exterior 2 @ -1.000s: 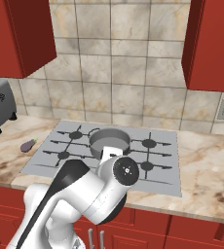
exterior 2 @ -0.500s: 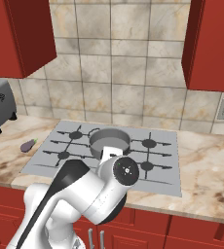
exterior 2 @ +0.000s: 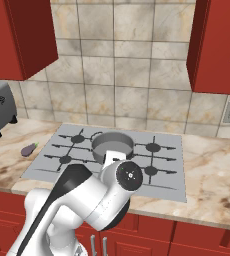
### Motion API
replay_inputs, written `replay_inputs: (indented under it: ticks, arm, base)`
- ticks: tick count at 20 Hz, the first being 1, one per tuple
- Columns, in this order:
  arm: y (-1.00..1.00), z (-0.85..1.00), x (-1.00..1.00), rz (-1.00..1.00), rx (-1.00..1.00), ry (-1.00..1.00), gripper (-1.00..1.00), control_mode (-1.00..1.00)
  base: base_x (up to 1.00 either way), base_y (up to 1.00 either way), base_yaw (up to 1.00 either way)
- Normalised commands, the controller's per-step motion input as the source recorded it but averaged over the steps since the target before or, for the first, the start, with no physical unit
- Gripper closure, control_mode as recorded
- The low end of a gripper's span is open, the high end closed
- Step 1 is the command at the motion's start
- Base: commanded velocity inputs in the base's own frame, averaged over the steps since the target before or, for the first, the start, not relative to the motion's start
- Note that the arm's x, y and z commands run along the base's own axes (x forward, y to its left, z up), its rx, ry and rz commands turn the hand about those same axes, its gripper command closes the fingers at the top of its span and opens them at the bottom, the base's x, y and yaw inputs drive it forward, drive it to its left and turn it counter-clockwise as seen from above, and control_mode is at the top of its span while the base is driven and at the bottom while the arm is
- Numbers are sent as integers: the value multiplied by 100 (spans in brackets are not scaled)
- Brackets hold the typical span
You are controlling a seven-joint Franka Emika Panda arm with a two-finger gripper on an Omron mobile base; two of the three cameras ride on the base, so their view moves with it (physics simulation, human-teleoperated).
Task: Turn on the burner for the pot on the stove. Wait thirty seconds for the pot to heat up. Then add the eggplant to the pot.
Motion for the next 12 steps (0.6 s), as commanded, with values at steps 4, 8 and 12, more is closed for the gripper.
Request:
replay_inputs:
  ticks: [4,8,12]
  arm:
    - [0,0,0,0,0,0,-100,-100]
    - [0,0,0,0,0,0,-100,-100]
    - [0,0,0,0,0,0,-100,-100]
  base:
    - [0,0,0]
    - [0,0,0]
    - [0,0,0]
